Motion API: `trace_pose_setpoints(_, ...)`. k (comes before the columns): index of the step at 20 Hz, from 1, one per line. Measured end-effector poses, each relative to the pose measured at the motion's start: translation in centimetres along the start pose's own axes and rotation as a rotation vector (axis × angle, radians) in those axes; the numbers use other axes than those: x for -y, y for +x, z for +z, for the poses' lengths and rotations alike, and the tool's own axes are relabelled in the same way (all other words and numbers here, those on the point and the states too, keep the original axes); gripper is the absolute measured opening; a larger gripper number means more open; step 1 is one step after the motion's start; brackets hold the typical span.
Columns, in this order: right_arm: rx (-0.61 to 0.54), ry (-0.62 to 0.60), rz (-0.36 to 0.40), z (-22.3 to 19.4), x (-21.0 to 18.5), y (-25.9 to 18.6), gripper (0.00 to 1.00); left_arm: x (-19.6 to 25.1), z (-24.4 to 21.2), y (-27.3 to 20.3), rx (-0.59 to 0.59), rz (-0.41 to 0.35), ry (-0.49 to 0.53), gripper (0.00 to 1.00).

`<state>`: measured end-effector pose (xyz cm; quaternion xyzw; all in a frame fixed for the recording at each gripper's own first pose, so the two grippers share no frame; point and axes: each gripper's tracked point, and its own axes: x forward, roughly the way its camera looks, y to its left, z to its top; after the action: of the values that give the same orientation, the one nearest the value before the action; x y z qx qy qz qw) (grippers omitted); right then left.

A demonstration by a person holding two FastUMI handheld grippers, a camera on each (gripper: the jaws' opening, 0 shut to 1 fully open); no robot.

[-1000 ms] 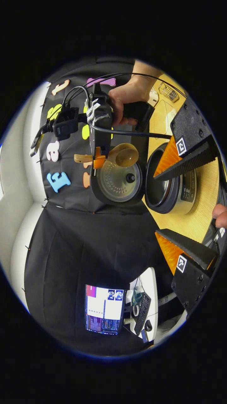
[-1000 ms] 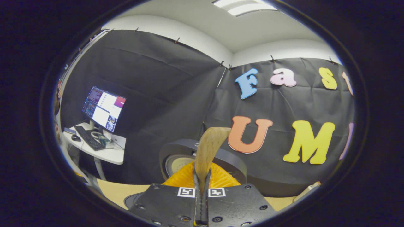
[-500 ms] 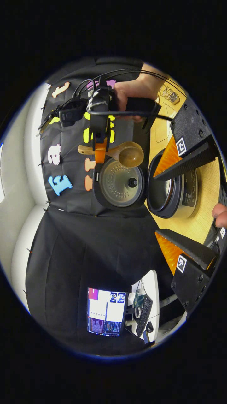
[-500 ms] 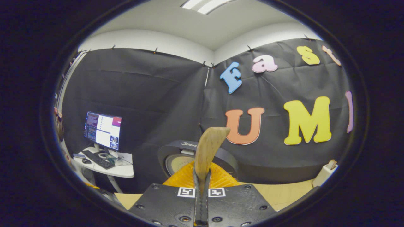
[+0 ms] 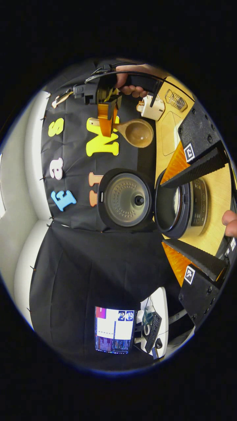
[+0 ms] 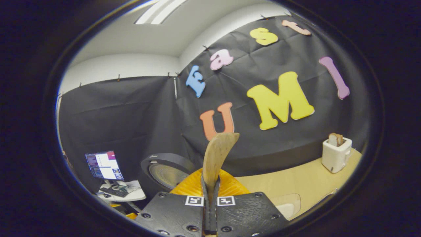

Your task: Close the left gripper, press the button to open the rice cooker; take a wooden spoon from the chopstick holder with the right hand, scoop a spoonful of rice and pour it into the rice cooker, then put the wooden spoon back into the chopstick holder.

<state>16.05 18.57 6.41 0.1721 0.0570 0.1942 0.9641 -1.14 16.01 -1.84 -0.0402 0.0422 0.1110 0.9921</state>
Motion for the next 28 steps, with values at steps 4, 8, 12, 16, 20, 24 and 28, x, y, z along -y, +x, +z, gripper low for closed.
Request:
trace_pose_setpoints(4,0.053,0.034,-0.17,2.5,9.3,-4.0,0.0,2.7,1.0,-0.3,0.037,-0.044,0.016,0.98)
trace_pose_setpoints(8,0.091,0.05,-0.288,3.9,15.4,-7.9,0.0,4.6,1.3,-0.4,0.048,-0.082,0.014,0.98)
trace_pose_setpoints(12,0.117,0.033,-0.422,3.9,21.3,-10.9,0.0,5.7,1.4,-0.6,0.052,-0.104,0.034,0.98)
trace_pose_setpoints(16,0.095,0.01,-0.501,2.7,25.1,-12.0,0.0,6.7,1.3,-0.5,0.051,-0.133,0.021,0.98)
trace_pose_setpoints(20,0.075,0.018,-0.544,1.0,27.9,-12.1,0.0,6.9,0.7,-0.2,0.033,-0.14,0.025,0.98)
trace_pose_setpoints(24,0.064,0.017,-0.571,-0.8,29.9,-11.3,0.01,6.3,0.9,-0.3,0.035,-0.121,0.045,0.98)
trace_pose_setpoints(28,0.059,0.004,-0.583,-2.2,31.1,-10.2,0.0,5.5,0.8,-0.4,0.028,-0.095,0.044,0.98)
